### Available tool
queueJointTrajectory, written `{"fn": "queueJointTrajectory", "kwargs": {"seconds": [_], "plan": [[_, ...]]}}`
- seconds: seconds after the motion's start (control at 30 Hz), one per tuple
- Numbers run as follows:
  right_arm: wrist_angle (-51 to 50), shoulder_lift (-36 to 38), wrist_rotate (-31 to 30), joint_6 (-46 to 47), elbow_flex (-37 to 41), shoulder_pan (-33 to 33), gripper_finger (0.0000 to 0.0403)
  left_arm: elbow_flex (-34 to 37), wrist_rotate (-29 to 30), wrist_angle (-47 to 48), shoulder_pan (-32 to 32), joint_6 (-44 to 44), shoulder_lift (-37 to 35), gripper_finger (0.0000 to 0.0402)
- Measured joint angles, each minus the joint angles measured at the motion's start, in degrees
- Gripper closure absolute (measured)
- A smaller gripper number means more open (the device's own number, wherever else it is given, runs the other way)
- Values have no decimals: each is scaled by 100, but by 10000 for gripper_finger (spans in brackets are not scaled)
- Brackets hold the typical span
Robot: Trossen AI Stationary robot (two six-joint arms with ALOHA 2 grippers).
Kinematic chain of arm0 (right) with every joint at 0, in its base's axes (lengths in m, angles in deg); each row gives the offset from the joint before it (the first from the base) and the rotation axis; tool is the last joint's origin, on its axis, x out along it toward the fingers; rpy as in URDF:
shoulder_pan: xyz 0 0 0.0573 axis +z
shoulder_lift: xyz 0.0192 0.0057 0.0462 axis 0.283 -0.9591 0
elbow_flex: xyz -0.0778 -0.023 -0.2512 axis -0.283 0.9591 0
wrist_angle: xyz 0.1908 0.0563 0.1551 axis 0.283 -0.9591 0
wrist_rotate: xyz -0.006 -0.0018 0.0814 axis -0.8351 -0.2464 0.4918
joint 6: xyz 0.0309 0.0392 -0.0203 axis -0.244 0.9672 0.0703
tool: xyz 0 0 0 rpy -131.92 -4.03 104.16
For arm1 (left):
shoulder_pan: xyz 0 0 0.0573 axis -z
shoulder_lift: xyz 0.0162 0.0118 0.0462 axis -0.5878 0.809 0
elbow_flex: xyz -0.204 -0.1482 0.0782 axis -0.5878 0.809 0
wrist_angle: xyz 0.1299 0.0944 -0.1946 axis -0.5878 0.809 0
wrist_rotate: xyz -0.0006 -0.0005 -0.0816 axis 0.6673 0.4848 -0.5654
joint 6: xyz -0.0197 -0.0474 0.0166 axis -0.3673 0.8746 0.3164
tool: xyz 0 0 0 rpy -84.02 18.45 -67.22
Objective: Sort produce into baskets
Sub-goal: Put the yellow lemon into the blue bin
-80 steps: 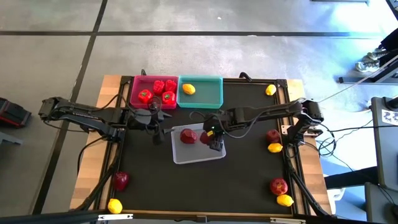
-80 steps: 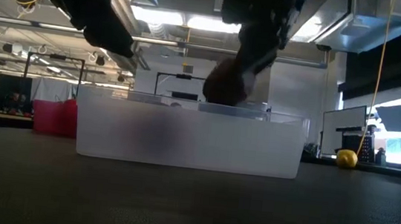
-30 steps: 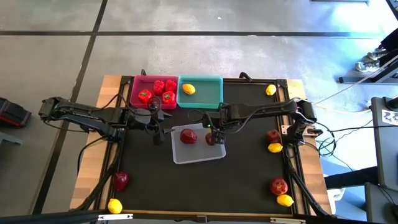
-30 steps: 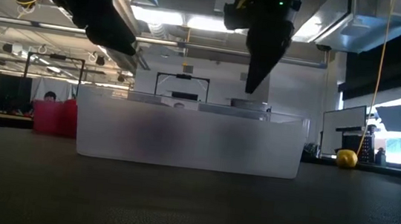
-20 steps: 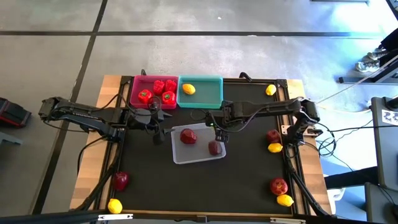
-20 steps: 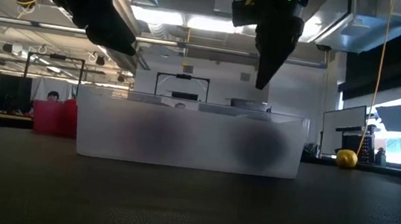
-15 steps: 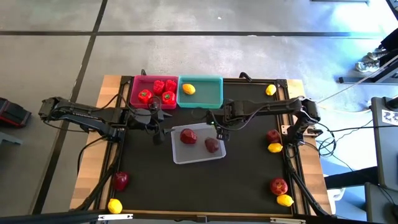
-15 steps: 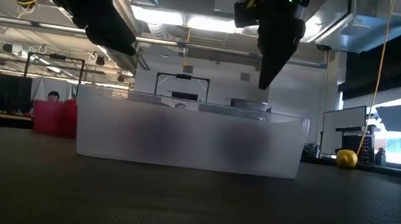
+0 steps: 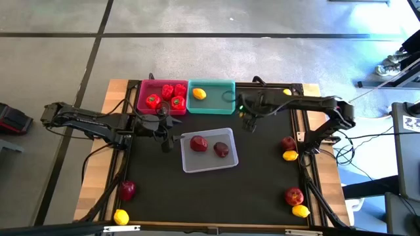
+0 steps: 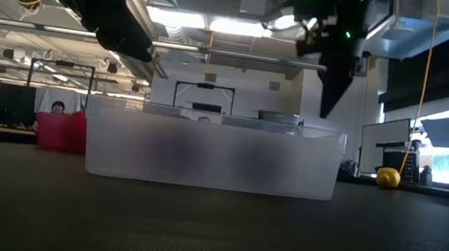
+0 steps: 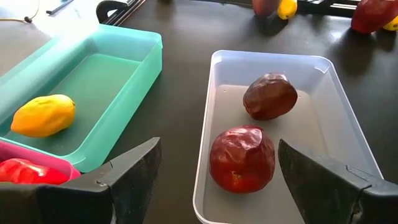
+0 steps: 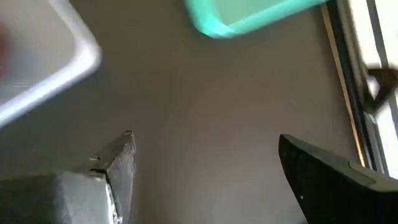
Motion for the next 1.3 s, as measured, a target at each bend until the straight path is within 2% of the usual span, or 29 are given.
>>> {"fn": "queueJointTrajectory", "kwargs": {"seconds": [0.17,0.47,0.7,0.9,1.1,1.2,1.3], "plan": [[175,437,35,-111,650,-915,84,0,0,4,0,24,0,84],[223,522,58,-271,1297,-2435,84,0,9,-1,-18,68,0,84],[212,517,49,-124,1364,-2806,84,0,15,2,-63,157,0,84],[230,415,-804,39,1364,-3116,84,0,15,1,-63,179,0,84],[302,32,-746,28,1367,-3859,84,0,13,-24,-63,138,0,84],[442,-190,-436,59,1314,-4064,86,2,20,-36,-63,127,0,84],[408,-412,-384,97,1179,-4143,95,2,39,-38,-63,93,0,84]]}}
